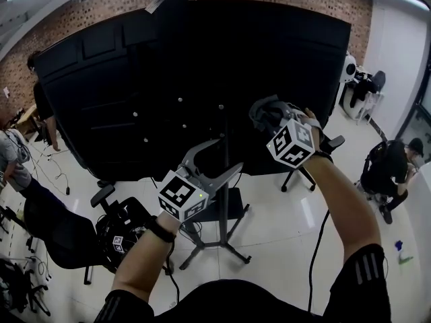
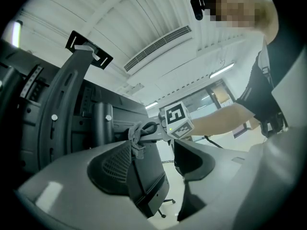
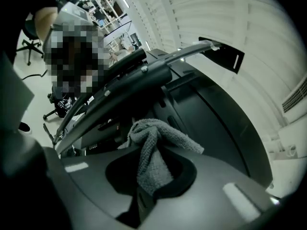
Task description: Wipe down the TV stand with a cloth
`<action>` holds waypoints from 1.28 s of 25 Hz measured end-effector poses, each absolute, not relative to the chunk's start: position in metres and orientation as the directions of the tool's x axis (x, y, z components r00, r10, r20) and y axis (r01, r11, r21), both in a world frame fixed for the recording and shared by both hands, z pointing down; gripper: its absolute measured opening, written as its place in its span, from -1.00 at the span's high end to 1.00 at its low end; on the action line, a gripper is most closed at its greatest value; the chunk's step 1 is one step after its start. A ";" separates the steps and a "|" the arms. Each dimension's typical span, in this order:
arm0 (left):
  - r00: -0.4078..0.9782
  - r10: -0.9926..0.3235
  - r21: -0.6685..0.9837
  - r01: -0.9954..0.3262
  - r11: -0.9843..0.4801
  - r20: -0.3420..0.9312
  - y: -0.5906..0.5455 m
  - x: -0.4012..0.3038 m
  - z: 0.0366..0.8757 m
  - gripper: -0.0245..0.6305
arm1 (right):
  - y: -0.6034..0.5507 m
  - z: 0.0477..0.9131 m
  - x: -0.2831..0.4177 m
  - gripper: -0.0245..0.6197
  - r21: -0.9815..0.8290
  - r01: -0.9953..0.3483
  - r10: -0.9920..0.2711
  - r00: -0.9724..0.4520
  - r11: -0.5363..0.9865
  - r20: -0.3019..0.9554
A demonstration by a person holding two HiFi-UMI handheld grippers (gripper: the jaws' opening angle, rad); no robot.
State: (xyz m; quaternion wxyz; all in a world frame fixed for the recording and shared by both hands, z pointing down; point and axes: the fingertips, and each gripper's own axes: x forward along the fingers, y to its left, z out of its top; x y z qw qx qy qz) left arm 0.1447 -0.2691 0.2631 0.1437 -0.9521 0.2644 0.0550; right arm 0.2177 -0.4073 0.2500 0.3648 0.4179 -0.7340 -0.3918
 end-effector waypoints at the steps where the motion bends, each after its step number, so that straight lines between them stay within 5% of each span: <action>1: 0.857 -0.483 -0.245 -0.515 -0.822 -0.178 -0.269 0.150 0.263 0.00 | -0.408 0.250 0.226 0.85 0.878 -0.334 -0.902 -0.379 0.343 0.208; 17: 0.873 -0.462 -0.250 -0.488 -0.836 -0.158 -0.267 0.199 0.269 0.00 | -0.408 0.258 0.319 0.85 0.854 -0.415 -0.935 -0.290 0.314 0.203; 24: 0.858 -0.483 -0.307 -0.514 -0.801 -0.177 -0.251 0.172 0.256 0.00 | -0.350 0.222 0.235 0.85 0.822 -0.451 -0.855 -0.512 0.349 0.082; 32: 0.822 -0.538 -0.310 -0.568 -0.762 -0.186 -0.242 0.095 0.261 0.01 | -0.314 0.224 0.122 0.85 0.811 -0.424 -0.788 -0.611 0.404 0.073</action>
